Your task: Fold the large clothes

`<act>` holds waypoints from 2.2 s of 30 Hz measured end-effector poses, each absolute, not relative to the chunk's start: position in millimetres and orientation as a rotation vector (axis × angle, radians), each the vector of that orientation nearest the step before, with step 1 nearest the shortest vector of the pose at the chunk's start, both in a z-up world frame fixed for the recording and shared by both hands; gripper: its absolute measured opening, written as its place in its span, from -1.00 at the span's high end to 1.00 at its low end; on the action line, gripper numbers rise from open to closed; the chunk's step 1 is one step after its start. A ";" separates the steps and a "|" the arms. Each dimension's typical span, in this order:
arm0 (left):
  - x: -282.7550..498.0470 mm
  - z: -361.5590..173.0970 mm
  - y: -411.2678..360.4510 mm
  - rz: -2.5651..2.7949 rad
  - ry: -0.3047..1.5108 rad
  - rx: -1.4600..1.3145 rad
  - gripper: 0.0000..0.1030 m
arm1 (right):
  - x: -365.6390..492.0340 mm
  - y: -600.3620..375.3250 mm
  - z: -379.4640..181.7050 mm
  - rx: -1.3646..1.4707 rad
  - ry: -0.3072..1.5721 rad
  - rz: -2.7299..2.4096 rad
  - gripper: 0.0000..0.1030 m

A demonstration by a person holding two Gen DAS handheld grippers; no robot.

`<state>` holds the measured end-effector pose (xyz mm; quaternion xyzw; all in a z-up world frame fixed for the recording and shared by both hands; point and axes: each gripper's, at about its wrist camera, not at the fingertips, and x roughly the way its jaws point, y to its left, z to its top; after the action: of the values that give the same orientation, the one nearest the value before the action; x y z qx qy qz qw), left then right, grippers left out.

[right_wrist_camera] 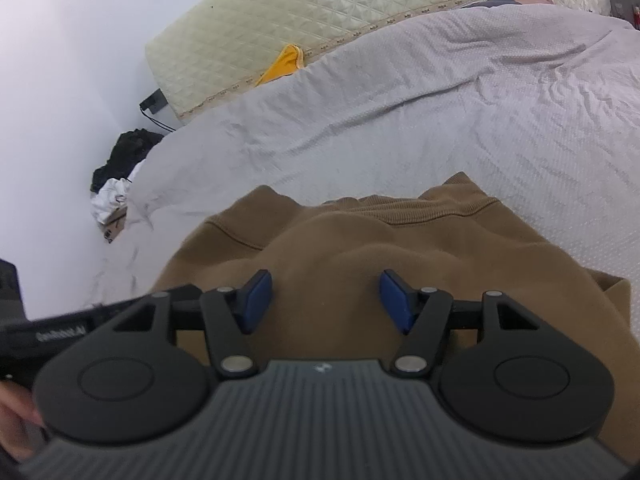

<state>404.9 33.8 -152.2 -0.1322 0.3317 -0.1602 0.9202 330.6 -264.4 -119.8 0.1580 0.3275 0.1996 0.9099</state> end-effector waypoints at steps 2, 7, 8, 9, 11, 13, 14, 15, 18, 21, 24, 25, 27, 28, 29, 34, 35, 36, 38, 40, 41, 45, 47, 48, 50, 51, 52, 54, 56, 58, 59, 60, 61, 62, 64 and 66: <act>409.5 -157.3 31.9 -0.316 0.692 -0.270 -0.61 | 335.8 -260.6 -125.1 0.303 0.679 0.400 -0.22; 429.0 -178.0 32.2 -0.280 0.755 -0.278 -0.67 | 344.4 -242.6 -141.4 0.206 0.690 0.377 -0.24; 430.5 -179.2 32.6 -0.275 0.761 -0.280 -0.67 | 348.1 -241.9 -145.1 0.207 0.695 0.375 -0.26; 431.1 -178.9 33.0 -0.273 0.763 -0.279 -0.67 | 351.2 -242.1 -146.7 0.210 0.697 0.376 -0.28; 431.1 -177.1 33.8 -0.280 0.761 -0.274 -0.67 | 354.0 -243.8 -146.3 0.221 0.700 0.380 -0.29; 427.9 -173.8 34.4 -0.288 0.747 -0.266 -0.67 | 350.5 -245.0 -145.8 0.225 0.691 0.383 -0.30; 426.1 -171.8 34.3 -0.291 0.745 -0.255 -0.67 | 348.7 -245.5 -145.7 0.227 0.684 0.384 -0.30; 423.8 -169.2 34.9 -0.292 0.744 -0.252 -0.67 | 347.6 -245.2 -146.1 0.228 0.680 0.385 -0.30; 417.8 -158.4 41.8 -0.292 0.741 -0.258 -0.67 | 347.6 -247.5 -146.7 0.241 0.676 0.388 -0.30; 413.7 -152.0 56.6 -0.262 0.736 -0.261 -0.67 | 350.0 -248.2 -147.0 0.247 0.680 0.390 -0.30; 407.9 -148.1 81.9 -0.219 0.716 -0.288 -0.65 | 349.9 -248.2 -146.4 0.244 0.678 0.388 -0.30; 405.6 -147.9 90.4 -0.216 0.714 -0.310 -0.64 | 350.0 -247.7 -146.2 0.242 0.678 0.387 -0.30; 400.6 -146.3 104.1 -0.197 0.705 -0.332 -0.59 | 350.0 -247.4 -146.4 0.242 0.677 0.387 -0.30; 399.1 -145.0 109.9 -0.190 0.701 -0.339 -0.59 | 349.9 -247.3 -146.4 0.243 0.678 0.387 -0.30; 397.2 -143.5 116.1 -0.179 0.700 -0.347 -0.59 | 350.2 -247.3 -146.3 0.243 0.678 0.387 -0.30; 391.8 -135.2 129.9 -0.070 0.703 -0.239 -0.59 | 350.0 -246.8 -146.2 0.244 0.679 0.387 -0.30; 390.0 -135.4 133.6 -0.061 0.700 -0.234 -0.59 | 350.1 -246.7 -146.4 0.245 0.680 0.388 -0.30; 389.2 -135.8 137.6 -0.046 0.698 -0.225 -0.59 | 350.0 -246.7 -146.6 0.245 0.680 0.388 -0.30; 389.0 -137.8 141.3 0.015 0.694 -0.163 -0.59 | 350.0 -246.5 -146.6 0.244 0.680 0.387 -0.30; 390.7 -142.6 145.0 0.056 0.704 -0.107 -0.59 | 349.8 -246.2 -146.6 0.246 0.680 0.388 -0.30; 391.2 -145.4 147.3 0.064 0.705 -0.091 -0.62 | 349.9 -246.2 -146.3 0.245 0.680 0.388 -0.30; 394.9 -149.7 153.3 0.027 0.720 -0.023 -0.62 | 350.0 -246.7 -146.0 0.244 0.680 0.388 -0.30; 394.1 -147.6 153.4 0.015 0.704 0.027 -0.62 | 349.5 -246.3 -146.4 0.245 0.678 0.389 -0.30; 393.7 -147.9 157.5 0.007 0.703 0.009 -0.62 | 349.4 -246.1 -146.5 0.245 0.677 0.388 -0.30; 394.2 -150.3 167.5 -0.008 0.713 -0.055 -0.62 | 349.3 -245.5 -146.1 0.242 0.677 0.387 -0.30; 393.9 -151.2 172.1 -0.016 0.716 -0.072 -0.62 | 349.1 -245.4 -146.0 0.241 0.677 0.387 -0.30; 393.5 -150.9 175.5 -0.022 0.716 -0.085 -0.62 | 349.3 -246.0 -145.9 0.242 0.678 0.387 -0.30; 394.3 -148.9 178.7 -0.017 0.715 -0.100 -0.60 | 349.1 -245.6 -146.0 0.242 0.677 0.387 -0.30; 393.8 -147.7 186.5 0.032 0.715 -0.093 -0.59 | 349.3 -245.9 -146.0 0.243 0.678 0.387 -0.30; 393.7 -150.5 194.2 0.047 0.726 -0.093 -0.59 | 349.5 -246.1 -145.6 0.242 0.677 0.387 -0.30; 394.7 -153.1 195.4 0.052 0.736 -0.080 -0.59 | 349.5 -245.7 -145.3 0.241 0.677 0.386 -0.30; 395.7 -156.7 194.6 0.061 0.748 -0.058 -0.58 | 349.5 -245.3 -145.2 0.240 0.676 0.385 -0.31; 397.2 -160.9 193.2 0.057 0.762 -0.042 -0.57 | 349.6 -245.0 -145.0 0.240 0.676 0.385 -0.30; 400.0 -164.8 191.7 0.048 0.775 -0.032 -0.52 | 349.6 -245.0 -145.0 0.240 0.676 0.385 -0.30; 405.3 -171.3 186.3 0.044 0.784 -0.005 -0.41 | 349.6 -245.0 -145.0 0.240 0.676 0.385 -0.31; 411.0 -175.7 182.2 0.040 0.790 0.020 -0.23 | 349.5 -245.2 -145.0 0.241 0.675 0.385 -0.31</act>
<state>411.0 182.2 -175.7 0.0096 0.3848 0.0193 0.9227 349.5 -245.2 -145.0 0.1172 0.3285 0.1871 0.9183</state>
